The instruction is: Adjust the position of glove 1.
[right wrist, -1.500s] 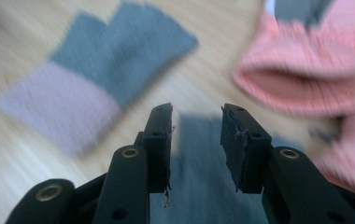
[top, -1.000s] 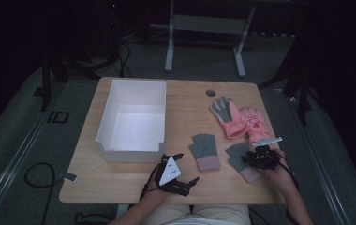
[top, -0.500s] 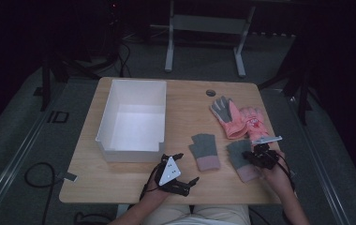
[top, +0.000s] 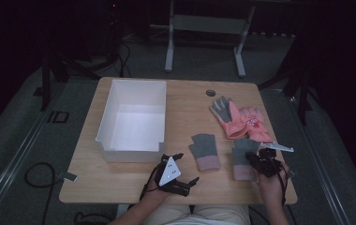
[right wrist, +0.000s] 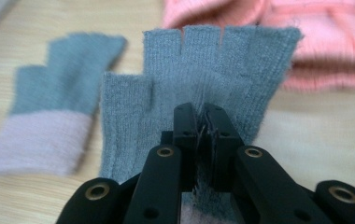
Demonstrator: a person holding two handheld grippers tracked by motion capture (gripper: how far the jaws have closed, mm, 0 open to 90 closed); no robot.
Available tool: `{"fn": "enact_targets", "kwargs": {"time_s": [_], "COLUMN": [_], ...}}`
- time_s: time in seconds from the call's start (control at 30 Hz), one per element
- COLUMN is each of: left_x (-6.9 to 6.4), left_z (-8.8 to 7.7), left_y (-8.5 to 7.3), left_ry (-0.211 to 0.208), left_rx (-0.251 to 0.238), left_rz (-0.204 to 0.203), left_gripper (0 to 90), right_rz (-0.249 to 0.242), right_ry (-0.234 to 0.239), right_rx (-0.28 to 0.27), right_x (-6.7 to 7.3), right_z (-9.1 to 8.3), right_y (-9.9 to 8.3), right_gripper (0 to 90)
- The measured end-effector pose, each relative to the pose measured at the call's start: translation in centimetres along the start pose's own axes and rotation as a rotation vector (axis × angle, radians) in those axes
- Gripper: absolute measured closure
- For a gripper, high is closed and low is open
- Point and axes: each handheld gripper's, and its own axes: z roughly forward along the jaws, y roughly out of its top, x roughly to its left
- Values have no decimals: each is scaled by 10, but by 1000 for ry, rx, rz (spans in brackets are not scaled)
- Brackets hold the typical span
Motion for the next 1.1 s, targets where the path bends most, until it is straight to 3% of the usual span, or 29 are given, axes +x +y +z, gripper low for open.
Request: {"fn": "enact_targets", "kwargs": {"time_s": [0.13,0.27,0.4,0.67,0.73,0.77,0.8,0.83,0.9,1.1], "left_x": [0,0,0,0,0,0,0,0,0,1], "left_z": [0,0,0,0,0,0,0,0,0,0], "left_y": [0,0,0,0,0,0,0,0,0,0], "left_ry": [0,0,0,0,-1,-1,-1,0,0,1], "left_rx": [0,3,0,1,-2,-2,-2,2,-2,-2], "left_rz": [0,0,1,-1,-1,-1,-1,-2,-4,-7], "left_gripper": [22,22,22,22,22,22,22,22,22,22], "right_rz": [-12,6,12,-59,-118,-118,-158,-228,-286,-361], "right_ry": [-24,-34,-38,-9,9,9,21,65,98,140], "right_rx": [41,69,70,80,56,56,48,41,48,120], "right_x": [0,-4,-7,-12,-14,-14,-15,-18,-20,-27], "right_z": [12,22,26,26,23,23,21,19,17,19], "right_y": [-10,-16,-19,-15,-12,-12,-11,-7,-4,0], "right_gripper": [842,820,781,701,689,689,679,666,649,607]}}
